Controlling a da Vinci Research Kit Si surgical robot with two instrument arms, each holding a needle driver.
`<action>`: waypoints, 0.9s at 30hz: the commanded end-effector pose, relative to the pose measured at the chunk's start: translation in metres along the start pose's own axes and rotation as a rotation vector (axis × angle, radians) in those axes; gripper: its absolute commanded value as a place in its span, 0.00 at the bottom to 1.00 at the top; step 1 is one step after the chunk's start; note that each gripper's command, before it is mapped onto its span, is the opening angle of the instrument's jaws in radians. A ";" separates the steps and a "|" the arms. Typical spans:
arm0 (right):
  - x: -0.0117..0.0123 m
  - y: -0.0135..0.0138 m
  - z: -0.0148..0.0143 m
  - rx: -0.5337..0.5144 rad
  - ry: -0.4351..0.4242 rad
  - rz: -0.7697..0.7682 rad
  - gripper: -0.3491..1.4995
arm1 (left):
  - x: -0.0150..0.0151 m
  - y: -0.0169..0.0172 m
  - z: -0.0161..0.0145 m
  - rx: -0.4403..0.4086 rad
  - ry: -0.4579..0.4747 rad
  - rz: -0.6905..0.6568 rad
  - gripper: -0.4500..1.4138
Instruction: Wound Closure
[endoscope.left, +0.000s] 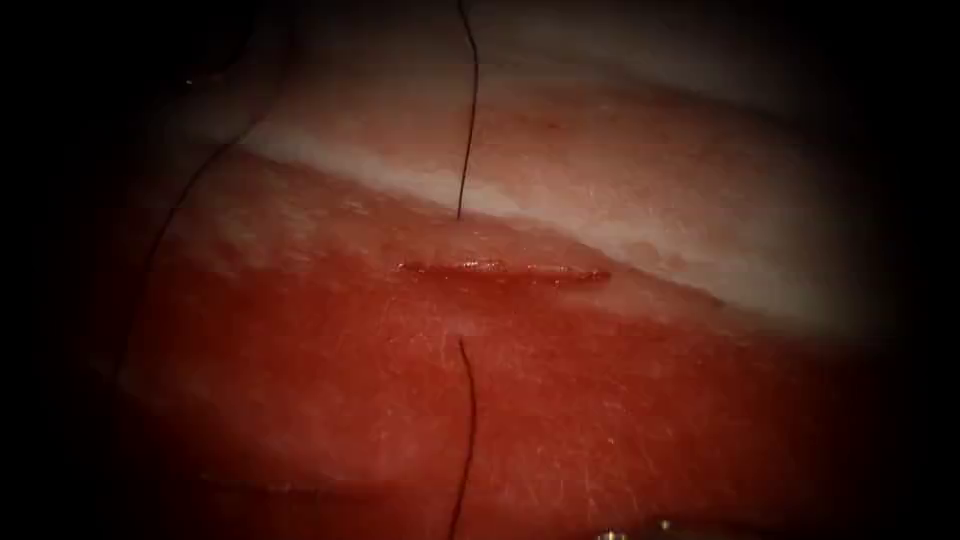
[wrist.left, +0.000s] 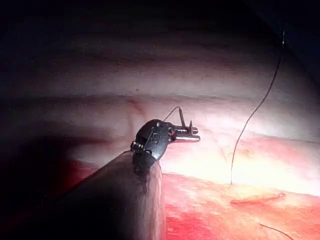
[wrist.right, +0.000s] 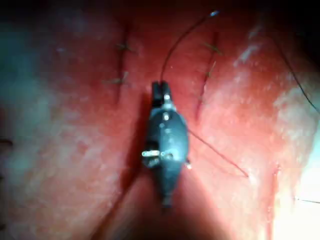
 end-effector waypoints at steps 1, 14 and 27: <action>-0.0012 0.0012 0.0004 -0.026 0.004 0.007 0.74 | -0.0003 -0.0006 0.0004 0.000 0.001 0.001 0.00; -0.0102 0.0119 -0.0039 -0.156 -0.034 0.023 0.79 | -0.0003 -0.0005 0.0004 0.001 0.000 0.002 0.00; -0.0144 0.0141 -0.0064 -0.168 -0.056 0.034 0.72 | -0.0004 -0.0007 0.0002 0.000 0.000 0.002 0.00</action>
